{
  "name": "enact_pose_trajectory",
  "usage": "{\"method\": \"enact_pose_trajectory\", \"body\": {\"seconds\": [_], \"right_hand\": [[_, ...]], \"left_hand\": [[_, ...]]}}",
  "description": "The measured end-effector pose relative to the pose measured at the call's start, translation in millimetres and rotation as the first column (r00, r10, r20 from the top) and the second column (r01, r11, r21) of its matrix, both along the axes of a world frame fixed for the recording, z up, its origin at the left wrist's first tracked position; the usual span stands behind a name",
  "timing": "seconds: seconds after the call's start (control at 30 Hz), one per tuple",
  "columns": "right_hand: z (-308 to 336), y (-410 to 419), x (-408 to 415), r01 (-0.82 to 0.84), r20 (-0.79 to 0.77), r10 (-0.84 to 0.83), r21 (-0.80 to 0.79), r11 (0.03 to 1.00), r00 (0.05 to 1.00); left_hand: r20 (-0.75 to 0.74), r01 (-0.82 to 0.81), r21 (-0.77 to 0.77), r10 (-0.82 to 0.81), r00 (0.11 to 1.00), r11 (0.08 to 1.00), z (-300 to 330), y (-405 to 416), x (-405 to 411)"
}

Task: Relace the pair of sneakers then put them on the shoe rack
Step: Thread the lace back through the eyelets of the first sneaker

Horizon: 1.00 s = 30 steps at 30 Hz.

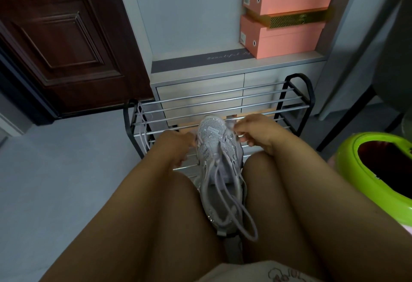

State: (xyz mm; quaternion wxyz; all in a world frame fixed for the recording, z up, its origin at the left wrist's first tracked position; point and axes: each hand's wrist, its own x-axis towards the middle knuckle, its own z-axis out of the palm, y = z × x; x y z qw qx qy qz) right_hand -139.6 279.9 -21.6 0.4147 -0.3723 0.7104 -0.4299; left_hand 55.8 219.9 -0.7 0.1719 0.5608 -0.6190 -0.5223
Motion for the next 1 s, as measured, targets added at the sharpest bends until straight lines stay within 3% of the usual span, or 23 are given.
{"method": "enact_pose_trajectory", "body": {"seconds": [0.1, 0.4, 0.57, 0.73, 0.9, 1.0], "right_hand": [[-1, -14, 0, 0.142, -0.02, -0.141, 0.136, 0.98, 0.99], [0, -42, 9, 0.175, 0.11, -0.189, 0.127, 0.976, 0.976], [7, -43, 14, 0.163, 0.193, -0.136, -0.133, 0.978, 0.972], [7, -23, 0, 0.162, 0.281, -0.121, -0.124, 0.979, 0.952], [21, -7, -2, 0.02, 0.168, 0.009, -0.172, 0.985, 0.986], [28, 2, 7, -0.093, 0.024, 0.097, -0.137, 0.986, 0.995]], "left_hand": [[-0.098, -0.076, 0.158, 0.092, 0.991, 0.985, -17, -16, -13], [-0.158, -0.107, 0.347, 0.17, 0.973, 0.932, -24, -52, -43], [-0.337, -0.138, 0.217, 0.207, 0.918, 0.966, -19, -49, -49], [-0.52, -0.006, 0.151, 0.085, 0.85, 0.988, -15, -37, -26], [-0.489, 0.16, -0.01, -0.144, 0.86, 0.987, -15, -26, -7], [-0.378, 0.25, -0.143, -0.286, 0.88, 0.958, -9, -15, -4]]}}
